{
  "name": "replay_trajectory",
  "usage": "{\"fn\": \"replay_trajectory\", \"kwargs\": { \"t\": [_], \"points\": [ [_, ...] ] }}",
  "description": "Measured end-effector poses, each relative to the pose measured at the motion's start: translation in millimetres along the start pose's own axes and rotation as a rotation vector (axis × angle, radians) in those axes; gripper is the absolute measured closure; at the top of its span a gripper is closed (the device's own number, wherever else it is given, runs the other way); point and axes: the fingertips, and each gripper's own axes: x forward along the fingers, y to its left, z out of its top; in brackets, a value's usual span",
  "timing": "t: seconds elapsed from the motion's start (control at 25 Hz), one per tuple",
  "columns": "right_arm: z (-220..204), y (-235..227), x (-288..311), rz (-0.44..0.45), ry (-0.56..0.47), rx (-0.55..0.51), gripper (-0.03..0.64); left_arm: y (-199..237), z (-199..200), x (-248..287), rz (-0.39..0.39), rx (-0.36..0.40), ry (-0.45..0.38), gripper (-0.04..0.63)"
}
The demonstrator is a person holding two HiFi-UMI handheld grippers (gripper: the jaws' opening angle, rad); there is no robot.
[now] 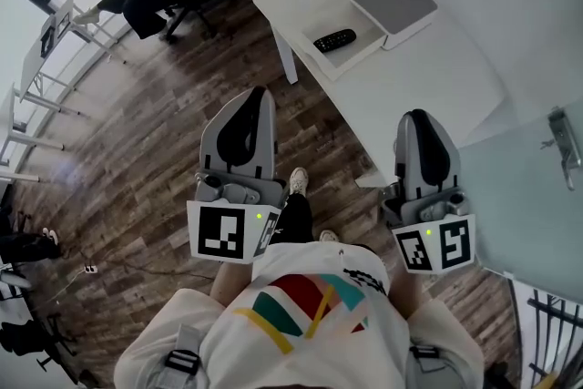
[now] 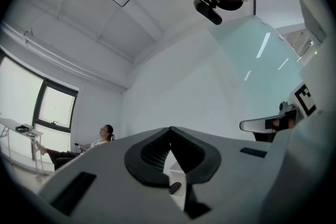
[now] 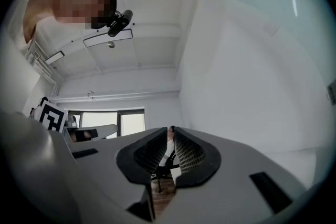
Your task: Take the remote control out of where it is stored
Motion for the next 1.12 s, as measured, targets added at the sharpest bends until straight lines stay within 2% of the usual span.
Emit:
{"fn": "replay_trajectory", "kwargs": {
  "t": [0.08,0.28,0.4,0.56,0.72,0.84,0.92,1.12],
  "points": [
    [-3,4,24,-0.002,0.008,0.001,0.598,16,-3,14,-0.006,0.002,0.005,0.588],
    [-14,13,79,-0.007,0.034,-0.017,0.595,54,-13,49,-0.047,-0.050,0.007,0.588],
    [-22,17,108,-0.019,0.063,-0.042,0.575,80,-16,66,-0.048,-0.063,-0.001,0.588],
    [-28,24,142,-0.020,0.080,-0.025,0.571,111,-21,86,-0.049,-0.088,0.006,0.588],
    [-30,28,168,-0.043,0.075,-0.036,0.571,136,-31,100,-0.055,-0.095,0.014,0.588],
    [-41,25,184,-0.066,0.109,-0.057,0.574,157,-44,113,-0.045,-0.087,0.025,0.588],
    [-47,22,193,-0.083,0.136,-0.070,0.615,167,-51,120,-0.044,-0.108,0.029,0.588],
    [-60,9,203,-0.114,0.169,-0.066,0.615,172,-69,139,-0.063,-0.143,0.055,0.588]
  ]
}}
